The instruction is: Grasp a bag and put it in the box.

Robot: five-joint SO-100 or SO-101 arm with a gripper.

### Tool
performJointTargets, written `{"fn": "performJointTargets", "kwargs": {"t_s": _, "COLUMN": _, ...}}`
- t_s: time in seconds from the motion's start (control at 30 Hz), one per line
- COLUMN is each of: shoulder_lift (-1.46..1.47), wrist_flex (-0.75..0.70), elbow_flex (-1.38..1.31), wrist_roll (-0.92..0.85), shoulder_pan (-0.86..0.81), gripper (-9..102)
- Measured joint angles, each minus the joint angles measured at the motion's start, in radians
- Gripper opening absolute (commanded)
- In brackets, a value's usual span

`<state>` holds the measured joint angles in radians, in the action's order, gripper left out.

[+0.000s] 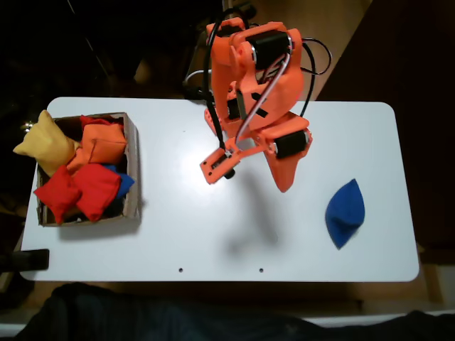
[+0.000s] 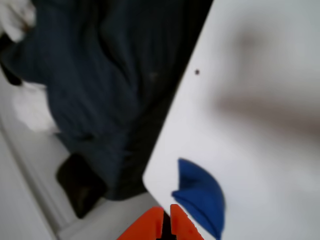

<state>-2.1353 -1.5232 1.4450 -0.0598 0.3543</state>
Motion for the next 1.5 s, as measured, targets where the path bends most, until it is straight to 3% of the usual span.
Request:
{"fn": "performJointTargets", "kwargs": {"t_s": 1.1, "shoulder_lift": 0.624, "wrist_flex": -0.293, "elbow_flex": -0.657, "wrist_roll": -0.018, "shoulder_pan": 0.305, "gripper": 14}}
{"fn": "performJointTargets", "kwargs": {"t_s": 1.5, "shoulder_lift": 0.811, "wrist_flex": -0.311, "elbow_flex": -0.882, "wrist_roll": -0.049, "shoulder_pan": 0.426, "gripper": 18}}
